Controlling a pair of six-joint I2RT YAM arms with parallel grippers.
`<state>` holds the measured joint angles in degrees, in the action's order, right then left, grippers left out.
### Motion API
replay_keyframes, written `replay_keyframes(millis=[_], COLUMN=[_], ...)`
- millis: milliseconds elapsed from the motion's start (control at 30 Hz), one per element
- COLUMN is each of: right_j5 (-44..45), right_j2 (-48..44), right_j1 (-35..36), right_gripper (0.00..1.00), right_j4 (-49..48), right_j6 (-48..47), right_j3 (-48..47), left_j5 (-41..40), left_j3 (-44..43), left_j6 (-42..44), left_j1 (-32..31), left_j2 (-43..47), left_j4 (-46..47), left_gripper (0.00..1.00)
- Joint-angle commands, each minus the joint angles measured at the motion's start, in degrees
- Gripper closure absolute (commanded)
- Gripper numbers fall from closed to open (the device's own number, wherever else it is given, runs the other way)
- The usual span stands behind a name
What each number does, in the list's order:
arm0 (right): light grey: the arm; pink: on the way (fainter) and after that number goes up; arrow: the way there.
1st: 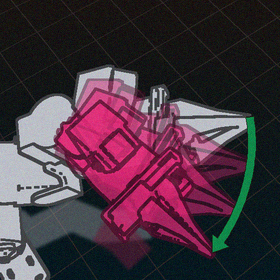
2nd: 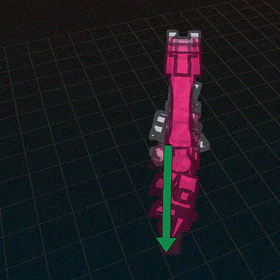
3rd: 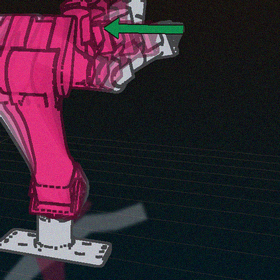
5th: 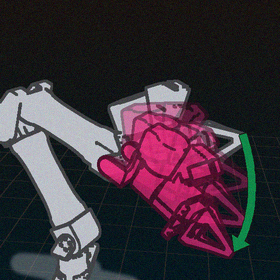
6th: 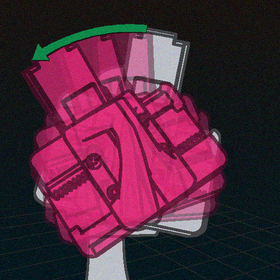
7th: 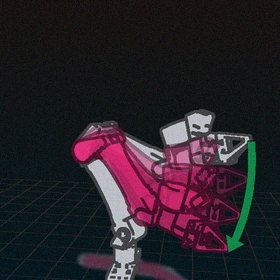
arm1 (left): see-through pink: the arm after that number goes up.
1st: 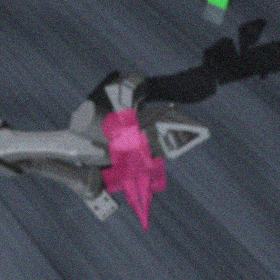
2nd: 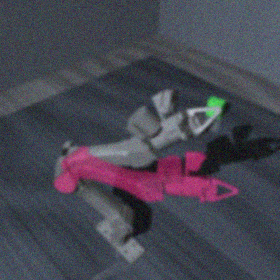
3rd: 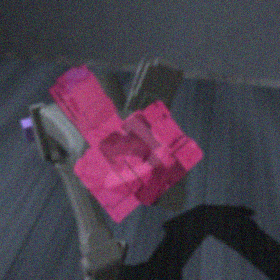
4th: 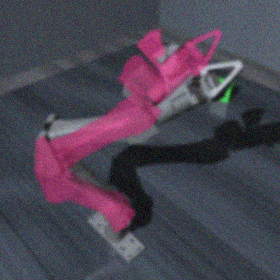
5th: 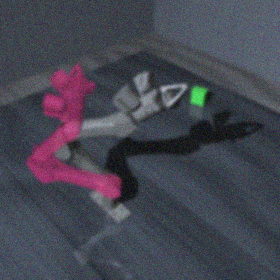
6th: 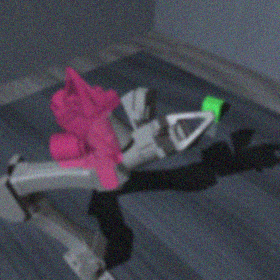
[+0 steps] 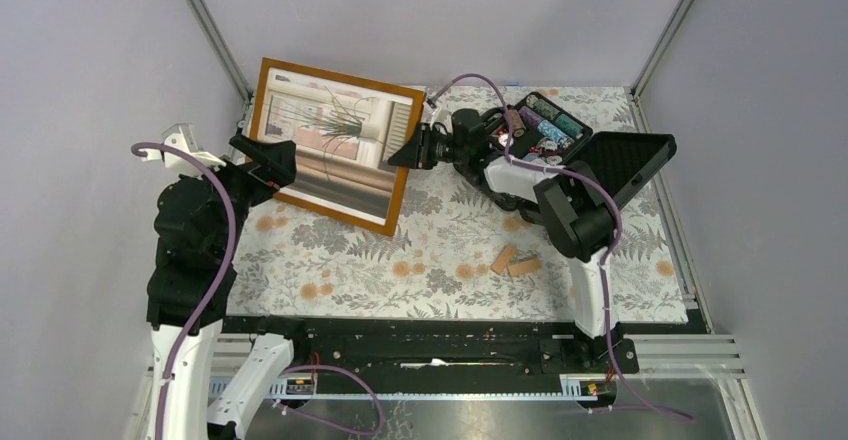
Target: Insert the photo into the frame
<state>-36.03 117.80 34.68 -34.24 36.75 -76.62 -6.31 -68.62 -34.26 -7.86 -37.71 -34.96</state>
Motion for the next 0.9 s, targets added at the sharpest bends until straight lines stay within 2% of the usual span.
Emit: replay_keyframes(millis=[0,33,200,333,467,600,733,867], right_j5=[-13.9,-13.3,-5.5,-2.4,1.1,5.3,7.9,12.1], right_j2=[7.3,8.6,18.0,25.2,28.2,30.6,34.1,35.8], right_j1=[-2.9,-3.3,-4.3,-5.1,-5.3,-5.6,-6.0,-6.1], right_gripper=[1.00,1.00,1.00,0.99,0.85,0.80,0.70,0.66], right_j4=[12.8,13.6,37.5,47.7,49.1,48.6,49.7,49.3], right_j6=[3.8,3.5,-8.0,-11.3,-12.8,-12.0,-12.3,-11.4], right_j3=[-9.8,-11.9,-30.9,-44.0,-49.5,-53.4,-58.3,-60.1], left_j5=[-0.9,-0.7,0.6,0.6,0.0,0.7,1.0,0.7], left_j3=[1.3,1.7,3.5,3.9,3.7,3.5,2.9,2.2], left_j6=[1.1,1.0,0.1,0.7,1.7,2.9,3.6,3.9], left_j1=[0.2,0.1,0.1,0.1,0.1,0.1,0.1,0.1], left_j2=[-0.7,-0.9,-2.2,-3.3,-4.1,-6.0,-8.0,-8.5], left_j4=[3.1,3.8,5.5,5.7,5.7,5.6,4.3,3.9], left_gripper=[0.01,0.02,0.01,0.01,0.02,0.01,0.02,0.02])
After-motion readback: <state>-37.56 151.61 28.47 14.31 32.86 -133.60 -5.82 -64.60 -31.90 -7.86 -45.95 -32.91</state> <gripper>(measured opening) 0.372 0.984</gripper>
